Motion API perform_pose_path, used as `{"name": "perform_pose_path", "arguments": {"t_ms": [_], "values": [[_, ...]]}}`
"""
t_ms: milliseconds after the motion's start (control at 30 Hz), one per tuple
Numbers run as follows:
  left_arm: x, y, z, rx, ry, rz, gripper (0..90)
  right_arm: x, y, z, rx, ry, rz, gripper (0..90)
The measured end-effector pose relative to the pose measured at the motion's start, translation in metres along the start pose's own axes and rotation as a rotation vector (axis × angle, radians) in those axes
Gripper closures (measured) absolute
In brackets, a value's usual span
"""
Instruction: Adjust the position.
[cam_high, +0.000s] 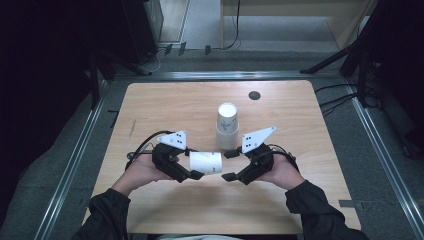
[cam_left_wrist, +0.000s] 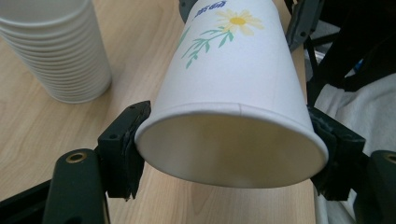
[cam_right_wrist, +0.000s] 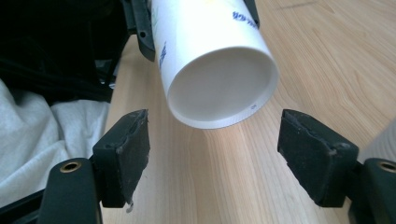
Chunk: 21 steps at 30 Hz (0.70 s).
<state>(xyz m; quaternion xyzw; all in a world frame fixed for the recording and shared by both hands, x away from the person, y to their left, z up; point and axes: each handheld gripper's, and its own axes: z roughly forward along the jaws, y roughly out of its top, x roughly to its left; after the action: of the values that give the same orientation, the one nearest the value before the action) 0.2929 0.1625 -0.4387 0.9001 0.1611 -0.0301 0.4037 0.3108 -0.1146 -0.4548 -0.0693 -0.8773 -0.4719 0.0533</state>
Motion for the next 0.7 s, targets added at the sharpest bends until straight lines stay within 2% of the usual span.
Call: {"name": "perform_pose_path", "arguments": {"t_ms": [167,467,533,700], "values": [[0.001,0.006,0.013,0.069,-0.011,0.026,25.4,0.001,-0.008,-0.003,0.02,-0.027,0.013,26.4],[0.006,0.014,0.027,0.154,-0.011,0.043,25.4,0.004,-0.017,-0.003,0.057,-0.045,0.031,26.3],[0.008,0.015,0.03,0.165,-0.024,0.038,25.4,0.005,-0.02,-0.002,0.069,-0.052,0.032,26.2],[0.006,0.019,0.04,0.218,-0.023,0.067,25.4,0.005,-0.024,-0.001,0.087,-0.074,0.036,26.2]]}}
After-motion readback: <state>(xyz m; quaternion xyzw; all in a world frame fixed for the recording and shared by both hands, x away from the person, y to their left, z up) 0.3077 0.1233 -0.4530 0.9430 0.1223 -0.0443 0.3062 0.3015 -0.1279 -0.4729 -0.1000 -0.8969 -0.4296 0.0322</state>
